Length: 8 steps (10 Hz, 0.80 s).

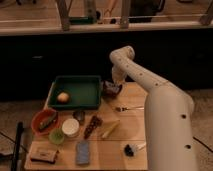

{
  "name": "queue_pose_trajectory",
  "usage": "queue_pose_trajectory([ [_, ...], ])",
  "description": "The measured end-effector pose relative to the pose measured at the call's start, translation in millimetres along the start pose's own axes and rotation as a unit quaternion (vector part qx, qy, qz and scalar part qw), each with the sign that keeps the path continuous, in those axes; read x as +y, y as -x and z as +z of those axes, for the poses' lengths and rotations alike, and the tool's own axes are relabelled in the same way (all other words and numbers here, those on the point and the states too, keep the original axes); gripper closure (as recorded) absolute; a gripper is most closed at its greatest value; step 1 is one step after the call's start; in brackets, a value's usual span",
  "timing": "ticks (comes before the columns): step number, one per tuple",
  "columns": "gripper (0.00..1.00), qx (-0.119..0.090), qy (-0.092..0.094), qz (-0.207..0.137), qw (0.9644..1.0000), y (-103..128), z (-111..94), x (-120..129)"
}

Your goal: Wipe purple bowl with towel

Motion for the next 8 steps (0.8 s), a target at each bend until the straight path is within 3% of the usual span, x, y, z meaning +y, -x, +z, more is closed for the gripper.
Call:
queue_pose_trajectory([
  [3,1.00,0.000,-0.019,0.006,0.9998,-1.5,10.0,-19.6],
  [6,1.00,-0.015,-0.028,-0.010,0.9994,16.1,18.3,-34.8],
  [8,1.00,-0.041,-0.036,-0.039,0.9978,39.8,19.4,-41.5],
])
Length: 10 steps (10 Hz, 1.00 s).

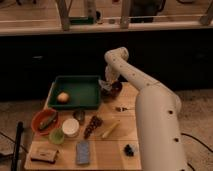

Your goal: Wipe purple bowl with towel

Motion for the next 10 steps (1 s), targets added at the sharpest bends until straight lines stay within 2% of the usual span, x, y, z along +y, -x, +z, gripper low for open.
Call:
queue_pose_trajectory([
  [2,1.00,-0.009,0.003,-0.016,0.9998,6.7,-3.7,9.1],
  [3,1.00,-0.019,0.012,-0.030,0.9993,19.1,-7.5,16.4],
  [5,1.00,-0.020,0.033,-0.035,0.9986,20.0,-11.4,31.8],
  [6,1.00,-0.017,0.048,-0.033,0.9982,14.6,-14.2,43.1],
  [8,1.00,-0.001,0.065,-0.017,0.9977,0.7,-18.7,53.5],
  [10,1.00,0.024,0.079,0.012,0.9965,-23.6,-23.0,60.7],
])
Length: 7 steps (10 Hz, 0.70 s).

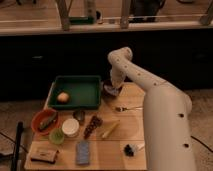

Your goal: Wipe purple bowl with towel

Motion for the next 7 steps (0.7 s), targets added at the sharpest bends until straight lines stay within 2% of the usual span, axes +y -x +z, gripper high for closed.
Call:
queue_pose_trajectory([
  [2,1.00,0.012,-0.005,0.018,0.9998,-11.1,0.4,-12.3],
  [4,1.00,0.022,-0.026,0.032,0.9989,-23.4,1.9,-23.4],
  [7,1.00,0.009,-0.080,0.035,0.9962,-16.0,6.0,-42.2],
])
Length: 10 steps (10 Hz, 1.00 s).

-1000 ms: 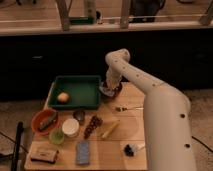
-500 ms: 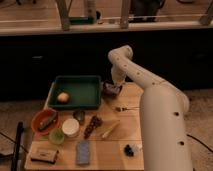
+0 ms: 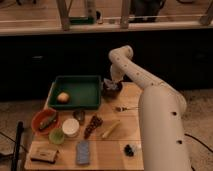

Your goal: Wipe purple bowl with towel

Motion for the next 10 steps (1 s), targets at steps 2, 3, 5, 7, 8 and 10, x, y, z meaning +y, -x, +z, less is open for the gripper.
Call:
queue_pose_trajectory([
  [2,1.00,-0.007,-0.011,0.001,0.9999,1.8,2.4,-2.6],
  [3,1.00,-0.007,-0.011,0.001,0.9999,2.7,2.5,-3.1],
  [5,1.00,-0.008,-0.011,0.000,0.9999,3.6,2.7,-3.8],
  [7,1.00,-0.008,-0.011,0.000,0.9999,3.8,2.6,-4.0],
  [8,1.00,-0.008,-0.011,0.000,0.9999,3.7,2.7,-3.6],
  [10,1.00,-0.008,-0.011,0.000,0.9999,3.5,2.7,-3.6],
])
